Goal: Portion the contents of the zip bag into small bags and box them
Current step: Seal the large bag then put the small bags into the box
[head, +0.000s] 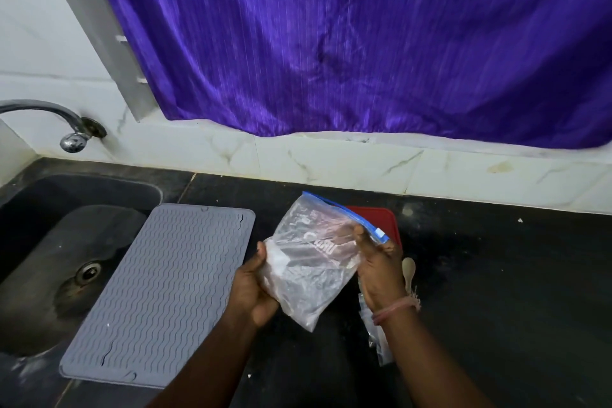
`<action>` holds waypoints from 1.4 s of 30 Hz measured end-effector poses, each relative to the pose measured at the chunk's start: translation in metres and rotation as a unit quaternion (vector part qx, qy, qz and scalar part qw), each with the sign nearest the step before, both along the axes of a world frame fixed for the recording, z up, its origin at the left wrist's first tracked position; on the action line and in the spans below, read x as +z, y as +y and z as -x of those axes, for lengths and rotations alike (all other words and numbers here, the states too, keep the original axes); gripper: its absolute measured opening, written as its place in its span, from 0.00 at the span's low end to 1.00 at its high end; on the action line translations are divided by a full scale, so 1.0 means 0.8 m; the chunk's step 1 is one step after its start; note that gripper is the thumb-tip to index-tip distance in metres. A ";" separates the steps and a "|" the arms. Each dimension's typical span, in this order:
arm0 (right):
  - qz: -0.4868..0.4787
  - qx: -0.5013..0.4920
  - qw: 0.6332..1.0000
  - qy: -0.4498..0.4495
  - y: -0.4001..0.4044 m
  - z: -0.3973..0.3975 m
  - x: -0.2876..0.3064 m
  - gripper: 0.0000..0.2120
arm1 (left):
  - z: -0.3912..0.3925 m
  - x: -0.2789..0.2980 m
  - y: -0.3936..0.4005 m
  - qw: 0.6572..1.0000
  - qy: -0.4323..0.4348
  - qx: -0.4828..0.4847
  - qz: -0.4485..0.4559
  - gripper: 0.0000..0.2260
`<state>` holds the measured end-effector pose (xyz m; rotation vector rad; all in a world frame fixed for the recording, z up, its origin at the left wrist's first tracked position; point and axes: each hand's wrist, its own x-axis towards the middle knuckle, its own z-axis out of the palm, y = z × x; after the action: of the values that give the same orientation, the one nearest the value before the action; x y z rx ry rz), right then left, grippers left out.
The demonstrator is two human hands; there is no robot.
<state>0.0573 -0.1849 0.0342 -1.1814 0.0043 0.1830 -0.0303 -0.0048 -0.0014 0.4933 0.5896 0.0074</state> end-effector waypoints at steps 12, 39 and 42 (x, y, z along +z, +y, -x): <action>0.058 0.054 0.995 -0.066 -0.017 -0.007 0.011 0.06 | -0.007 0.040 0.012 0.900 -0.025 -0.161 -0.405 0.16; 0.254 0.247 0.934 -0.052 -0.039 -0.007 -0.025 0.17 | -0.025 0.053 0.016 0.927 -0.006 0.141 -0.348 0.08; 0.267 0.264 0.924 -0.068 -0.041 -0.009 -0.019 0.15 | -0.023 0.048 0.011 0.926 -0.007 0.160 -0.342 0.11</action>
<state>0.0648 -0.2174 0.0186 -1.7232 -0.4149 0.6033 -0.0116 0.0040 0.0372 1.0688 0.6427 0.5446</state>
